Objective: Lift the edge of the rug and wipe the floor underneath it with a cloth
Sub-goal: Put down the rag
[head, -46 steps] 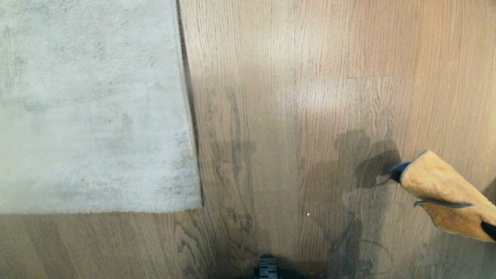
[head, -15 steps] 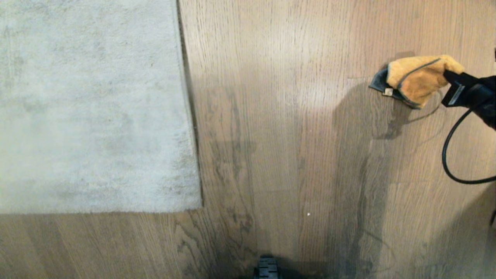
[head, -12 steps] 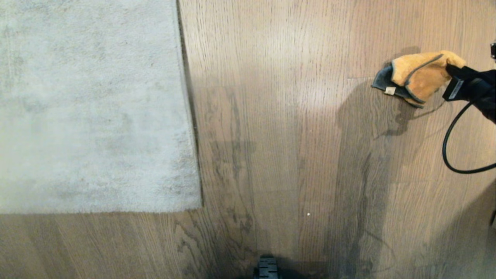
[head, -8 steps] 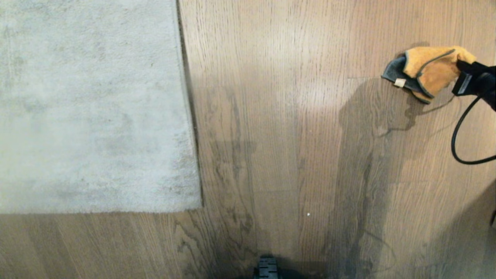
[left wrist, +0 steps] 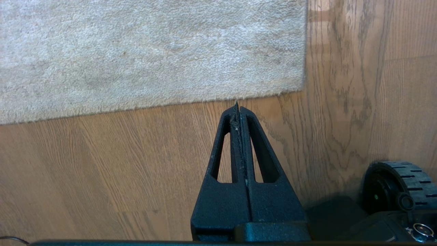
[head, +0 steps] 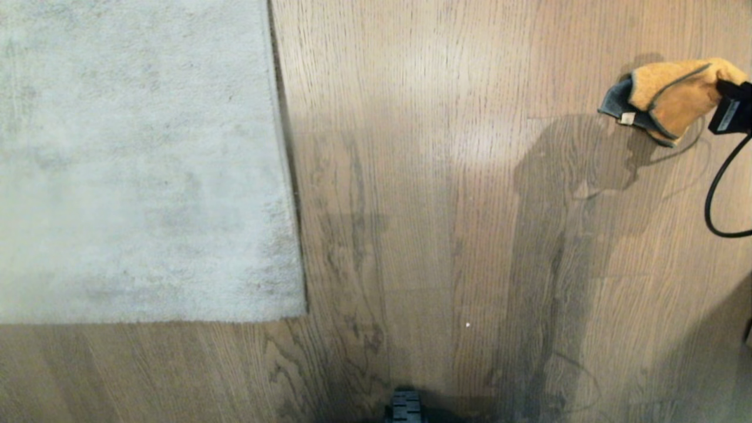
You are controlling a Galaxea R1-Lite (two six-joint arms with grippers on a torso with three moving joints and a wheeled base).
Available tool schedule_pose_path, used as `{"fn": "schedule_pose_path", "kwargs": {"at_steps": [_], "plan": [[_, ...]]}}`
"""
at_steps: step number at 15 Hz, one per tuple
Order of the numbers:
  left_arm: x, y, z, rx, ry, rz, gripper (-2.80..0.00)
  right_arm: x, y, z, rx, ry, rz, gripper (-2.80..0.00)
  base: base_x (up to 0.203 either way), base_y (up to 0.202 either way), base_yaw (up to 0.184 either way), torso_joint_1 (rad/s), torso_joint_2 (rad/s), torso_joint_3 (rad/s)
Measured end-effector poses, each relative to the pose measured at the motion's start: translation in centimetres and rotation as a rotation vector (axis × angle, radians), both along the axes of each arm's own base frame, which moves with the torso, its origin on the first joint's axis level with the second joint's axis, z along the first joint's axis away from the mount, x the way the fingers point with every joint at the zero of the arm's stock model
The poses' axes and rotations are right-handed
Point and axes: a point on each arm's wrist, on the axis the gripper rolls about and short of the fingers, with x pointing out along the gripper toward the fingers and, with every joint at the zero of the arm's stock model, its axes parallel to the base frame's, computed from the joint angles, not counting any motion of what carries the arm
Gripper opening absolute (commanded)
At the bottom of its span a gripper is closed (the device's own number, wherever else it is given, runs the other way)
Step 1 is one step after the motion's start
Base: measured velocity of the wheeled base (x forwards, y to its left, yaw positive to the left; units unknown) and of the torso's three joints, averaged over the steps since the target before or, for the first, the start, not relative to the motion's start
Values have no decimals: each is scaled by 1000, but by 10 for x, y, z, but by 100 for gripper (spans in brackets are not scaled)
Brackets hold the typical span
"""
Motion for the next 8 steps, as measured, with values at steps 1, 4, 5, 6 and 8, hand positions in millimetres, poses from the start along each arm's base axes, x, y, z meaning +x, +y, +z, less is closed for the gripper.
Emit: {"fn": "schedule_pose_path", "kwargs": {"at_steps": [1, 4, 5, 6, 8], "plan": [[0, 0, 0, 0, 0, 0, -280, 0, 0, -2, 4, 8, 2, -280, 0, 0, 0, 0, 0, 0], [0, 0, 0, 0, -1, -1, -280, -1, 2, -11, 13, 30, 8, 0, 0, 0, 0, 0, 0, 0], [0, 0, 0, 0, 0, -1, -280, -2, 2, -13, 16, 36, 8, 0, 0, 0, 0, 0, 0, 0], [0, 0, 0, 0, 0, -1, -280, -2, 3, -14, 17, 40, 9, 0, 0, 0, 0, 0, 0, 0], [0, 0, 0, 0, 0, 0, -280, -2, 3, -15, 18, 43, 10, 0, 0, 0, 0, 0, 0, 0]]}}
